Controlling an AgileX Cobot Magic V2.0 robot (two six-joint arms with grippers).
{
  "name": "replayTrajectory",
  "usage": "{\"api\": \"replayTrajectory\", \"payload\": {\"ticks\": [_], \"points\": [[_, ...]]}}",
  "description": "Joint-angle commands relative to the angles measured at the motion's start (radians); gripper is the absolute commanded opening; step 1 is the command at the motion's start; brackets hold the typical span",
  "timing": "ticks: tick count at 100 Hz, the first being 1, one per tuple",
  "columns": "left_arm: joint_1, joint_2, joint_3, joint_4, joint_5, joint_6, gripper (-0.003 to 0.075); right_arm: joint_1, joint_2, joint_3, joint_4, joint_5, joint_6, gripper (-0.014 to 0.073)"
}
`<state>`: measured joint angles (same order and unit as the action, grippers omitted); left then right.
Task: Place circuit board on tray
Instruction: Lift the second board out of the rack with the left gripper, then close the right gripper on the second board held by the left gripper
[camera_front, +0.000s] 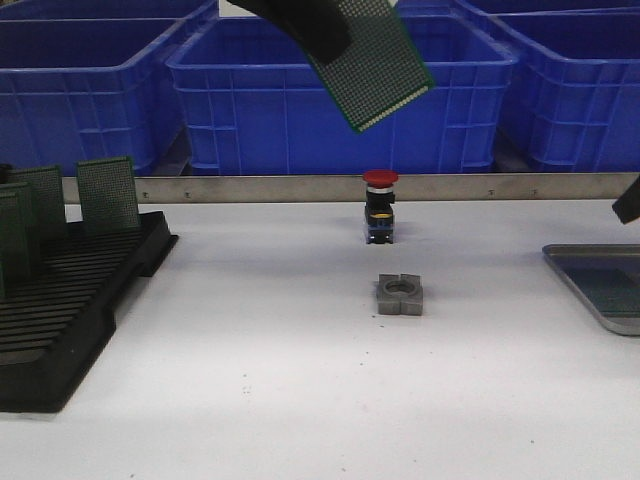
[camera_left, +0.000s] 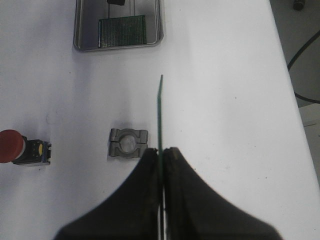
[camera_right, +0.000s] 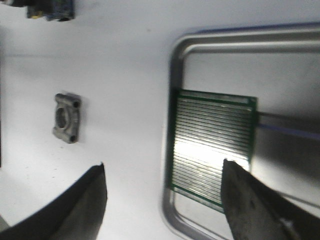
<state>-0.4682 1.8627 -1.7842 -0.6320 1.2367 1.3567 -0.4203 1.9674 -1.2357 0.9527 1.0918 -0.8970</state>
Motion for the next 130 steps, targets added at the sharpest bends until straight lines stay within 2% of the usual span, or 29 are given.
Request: {"api": "replayTrajectory", "payload": {"ticks": [1,11,24,57,92,130], "points": [[-0.006,-0.051,-0.024,-0.054,0.035,-0.011,-0.0018,0.008,-0.078,-0.028,0.139,0.106,-0.127,0.0510],[-0.006,-0.051,-0.024,-0.054,0.035,-0.011,-0.0018,0.028,-0.111,-0.028,0.212,0.177,-0.276,0.0510],[-0.006,-0.051,-0.024,-0.054,0.035,-0.011,-0.0018,0.068,-0.176,-0.028,0.244,0.233,-0.464,0.0510],[-0.006,-0.051,-0.024,-0.054,0.035,-0.012,-0.0018,0.210,-0.342,-0.028,0.275,0.241,-0.645,0.0510],[-0.006,-0.051,-0.024,-0.054,0.035,-0.015,-0.0018,0.369,-0.372,-0.028,0.290,0.229,-0.696,0.0510],[-0.006,-0.051,-0.024,-0.054,0.035,-0.015,-0.0018,0.464,-0.365,-0.028,0.290,0.185,-0.697,0.0509]]}}
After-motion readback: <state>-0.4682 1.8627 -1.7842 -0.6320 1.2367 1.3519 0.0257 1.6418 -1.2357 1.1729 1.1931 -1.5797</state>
